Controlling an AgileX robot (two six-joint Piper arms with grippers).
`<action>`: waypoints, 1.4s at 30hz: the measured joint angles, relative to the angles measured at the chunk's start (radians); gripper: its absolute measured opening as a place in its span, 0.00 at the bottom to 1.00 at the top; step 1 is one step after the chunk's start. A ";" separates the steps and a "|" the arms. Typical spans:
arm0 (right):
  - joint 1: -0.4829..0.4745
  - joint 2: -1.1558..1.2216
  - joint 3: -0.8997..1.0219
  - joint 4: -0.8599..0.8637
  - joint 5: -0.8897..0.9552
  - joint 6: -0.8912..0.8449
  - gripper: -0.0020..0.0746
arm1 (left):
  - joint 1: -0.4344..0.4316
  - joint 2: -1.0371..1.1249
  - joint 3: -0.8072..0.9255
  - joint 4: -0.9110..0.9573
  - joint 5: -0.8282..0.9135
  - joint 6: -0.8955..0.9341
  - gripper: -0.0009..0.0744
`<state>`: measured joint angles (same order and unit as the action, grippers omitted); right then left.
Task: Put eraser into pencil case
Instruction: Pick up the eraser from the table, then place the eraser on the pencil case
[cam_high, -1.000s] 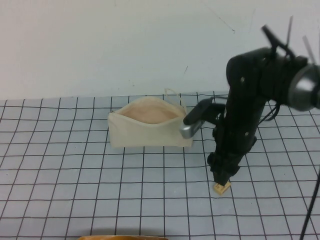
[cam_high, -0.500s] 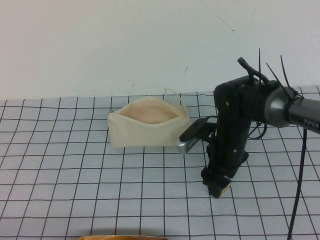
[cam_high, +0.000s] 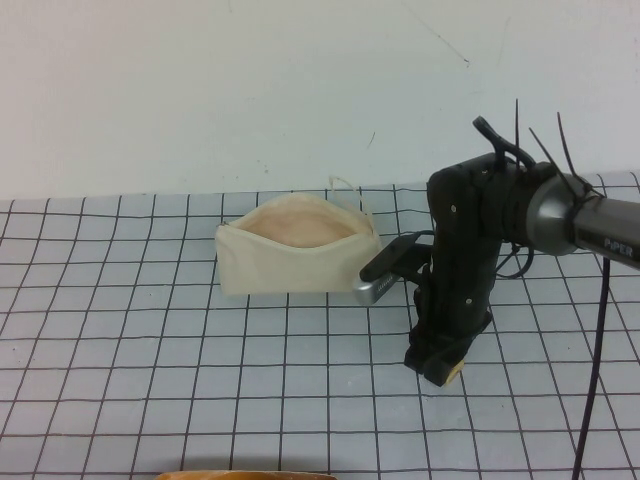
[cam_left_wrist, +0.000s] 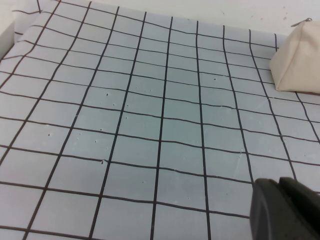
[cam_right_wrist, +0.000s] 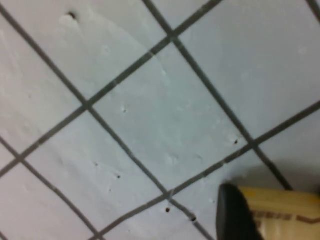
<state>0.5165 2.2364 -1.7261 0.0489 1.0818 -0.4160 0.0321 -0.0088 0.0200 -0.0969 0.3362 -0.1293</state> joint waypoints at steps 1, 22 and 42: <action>0.000 0.000 0.000 0.000 0.005 0.002 0.43 | 0.000 0.000 0.000 0.000 0.000 0.000 0.01; 0.000 -0.182 -0.311 0.210 -0.061 -0.074 0.43 | 0.000 0.000 0.000 0.000 0.000 0.000 0.01; 0.000 0.010 -0.317 0.513 -0.487 -0.332 0.44 | 0.000 0.000 0.000 0.000 0.000 0.000 0.01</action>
<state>0.5165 2.2462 -2.0433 0.5617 0.5943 -0.7484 0.0321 -0.0088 0.0200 -0.0969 0.3362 -0.1293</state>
